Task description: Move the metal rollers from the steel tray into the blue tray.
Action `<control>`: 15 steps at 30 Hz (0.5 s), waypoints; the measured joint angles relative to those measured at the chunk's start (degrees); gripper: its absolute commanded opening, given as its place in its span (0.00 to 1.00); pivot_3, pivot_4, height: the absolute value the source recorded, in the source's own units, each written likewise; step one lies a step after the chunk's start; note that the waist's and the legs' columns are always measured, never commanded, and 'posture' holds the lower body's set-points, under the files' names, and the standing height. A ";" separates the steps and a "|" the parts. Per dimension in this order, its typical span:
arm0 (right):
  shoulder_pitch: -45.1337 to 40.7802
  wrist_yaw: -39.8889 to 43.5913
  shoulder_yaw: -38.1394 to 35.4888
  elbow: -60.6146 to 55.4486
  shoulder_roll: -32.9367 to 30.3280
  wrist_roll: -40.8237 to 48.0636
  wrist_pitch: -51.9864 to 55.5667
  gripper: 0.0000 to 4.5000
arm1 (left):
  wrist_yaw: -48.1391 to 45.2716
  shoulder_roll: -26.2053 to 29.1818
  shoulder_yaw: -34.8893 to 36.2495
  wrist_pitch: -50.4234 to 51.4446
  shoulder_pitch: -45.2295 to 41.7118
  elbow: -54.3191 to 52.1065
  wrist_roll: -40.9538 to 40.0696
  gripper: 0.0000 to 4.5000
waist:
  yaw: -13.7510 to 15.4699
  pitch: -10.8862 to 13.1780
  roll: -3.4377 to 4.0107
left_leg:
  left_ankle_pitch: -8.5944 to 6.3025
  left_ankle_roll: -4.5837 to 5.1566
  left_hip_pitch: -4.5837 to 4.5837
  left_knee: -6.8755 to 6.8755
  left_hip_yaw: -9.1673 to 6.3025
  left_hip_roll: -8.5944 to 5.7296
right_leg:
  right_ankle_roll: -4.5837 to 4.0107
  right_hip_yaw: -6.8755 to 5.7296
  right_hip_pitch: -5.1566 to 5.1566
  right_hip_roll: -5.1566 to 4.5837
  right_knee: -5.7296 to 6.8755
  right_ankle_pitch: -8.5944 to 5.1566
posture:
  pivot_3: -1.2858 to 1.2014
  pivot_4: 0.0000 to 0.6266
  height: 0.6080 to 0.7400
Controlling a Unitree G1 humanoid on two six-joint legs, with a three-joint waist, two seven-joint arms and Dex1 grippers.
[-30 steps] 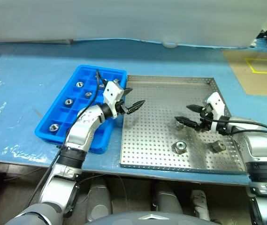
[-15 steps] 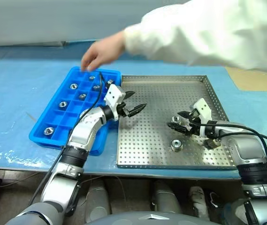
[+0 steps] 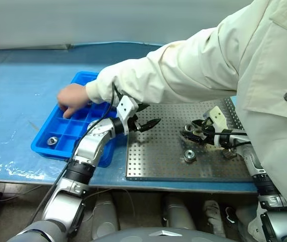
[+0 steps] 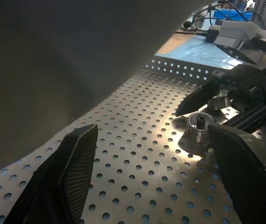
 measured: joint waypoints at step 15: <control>-0.50 -0.23 1.05 1.42 0.20 -1.33 -2.19 1.00 | -0.42 0.23 -1.79 -0.44 0.36 -0.06 1.29 0.88 | -0.02 0.00 0.00 | 0.00 0.00 -0.02 -0.07 0.01 -0.07 | -0.02 0.01 0.00 -0.04 -0.06 0.01 | 0.47 0.24 1.00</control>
